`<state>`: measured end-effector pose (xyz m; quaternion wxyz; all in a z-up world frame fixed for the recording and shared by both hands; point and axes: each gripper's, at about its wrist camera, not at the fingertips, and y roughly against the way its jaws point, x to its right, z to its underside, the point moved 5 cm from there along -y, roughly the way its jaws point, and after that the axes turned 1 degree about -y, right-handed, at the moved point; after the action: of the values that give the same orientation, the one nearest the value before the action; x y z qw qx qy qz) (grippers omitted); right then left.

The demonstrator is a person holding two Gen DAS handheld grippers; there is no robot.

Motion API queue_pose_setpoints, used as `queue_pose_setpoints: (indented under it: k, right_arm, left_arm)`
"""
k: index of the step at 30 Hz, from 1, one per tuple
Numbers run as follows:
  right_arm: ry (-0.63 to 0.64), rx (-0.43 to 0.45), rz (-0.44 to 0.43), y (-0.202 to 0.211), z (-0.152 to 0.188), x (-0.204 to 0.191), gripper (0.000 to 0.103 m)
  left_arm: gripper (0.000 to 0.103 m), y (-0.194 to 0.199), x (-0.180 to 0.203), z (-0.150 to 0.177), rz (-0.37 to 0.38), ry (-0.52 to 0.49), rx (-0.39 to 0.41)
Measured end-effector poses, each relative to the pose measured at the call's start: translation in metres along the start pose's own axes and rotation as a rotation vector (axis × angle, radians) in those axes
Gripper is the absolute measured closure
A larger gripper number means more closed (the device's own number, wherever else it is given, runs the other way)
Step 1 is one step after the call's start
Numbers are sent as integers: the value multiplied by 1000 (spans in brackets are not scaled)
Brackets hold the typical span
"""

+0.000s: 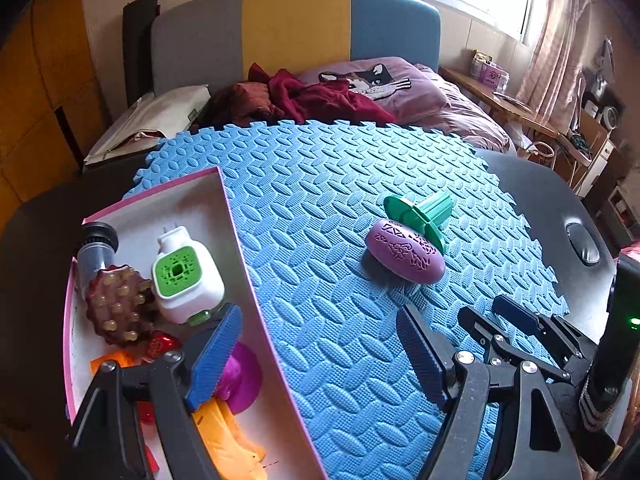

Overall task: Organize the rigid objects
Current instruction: 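Move the left gripper over the mat to the lavender egg toy, then close the left gripper around the lavender egg toy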

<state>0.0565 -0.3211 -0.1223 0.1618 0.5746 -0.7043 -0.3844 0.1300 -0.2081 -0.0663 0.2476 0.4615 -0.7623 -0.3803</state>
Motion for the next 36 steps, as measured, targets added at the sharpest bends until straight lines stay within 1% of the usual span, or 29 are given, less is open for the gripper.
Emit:
queue_pose_setpoints:
  k: [6, 8, 9, 12, 14, 16, 17, 19, 21, 24, 25, 27, 30, 34, 36]
  right_arm:
    - [-3, 1, -8, 0, 0, 0, 53]
    - [-7, 3, -12, 1, -1, 1, 53]
    - [-9, 5, -12, 3, 0, 2, 54]
    - [10, -11, 30, 10, 6, 6, 54]
    - [20, -4, 54, 15, 13, 13, 54]
    - [-2, 1, 60, 19, 15, 21, 53]
    - [-11, 5, 47, 19, 15, 22, 53]
    - [-10, 3, 47, 19, 15, 22, 53]
    - [5, 2, 49, 18, 15, 19, 49]
    - [4, 3, 39, 17, 15, 19, 47]
    - [0, 4, 33, 17, 15, 20, 47]
    - [-5, 6, 26, 18, 15, 20, 46]
    - [1, 4, 21, 17, 15, 19, 44]
    - [10, 2, 23, 16, 15, 18, 42]
    - [10, 2, 23, 16, 16, 17, 41]
  left_arm:
    - [24, -8, 3, -4, 23, 13, -19]
    - [31, -9, 2, -5, 53, 33, -30]
    - [31, -9, 2, -6, 67, 44, -35]
    - [31, -10, 4, -10, 110, 58, -41]
    - [31, -12, 8, -13, 131, 59, -41]
    - [31, -17, 13, -16, 157, 66, -55]
    - [31, -19, 17, -17, 170, 71, -65]
    - [31, -26, 23, -20, 181, 78, -80]
    - [31, -35, 29, -24, 194, 85, -90]
    - [31, -54, 36, -27, 203, 99, -134]
    - [31, -60, 37, -27, 209, 111, -150]
    - [37, -70, 35, -30, 218, 155, -176]
    - [38, -77, 32, -36, 235, 212, -179]
    - [38, -85, 34, -43, 241, 237, -186]
    - [42, -93, 37, -43, 249, 255, -203]
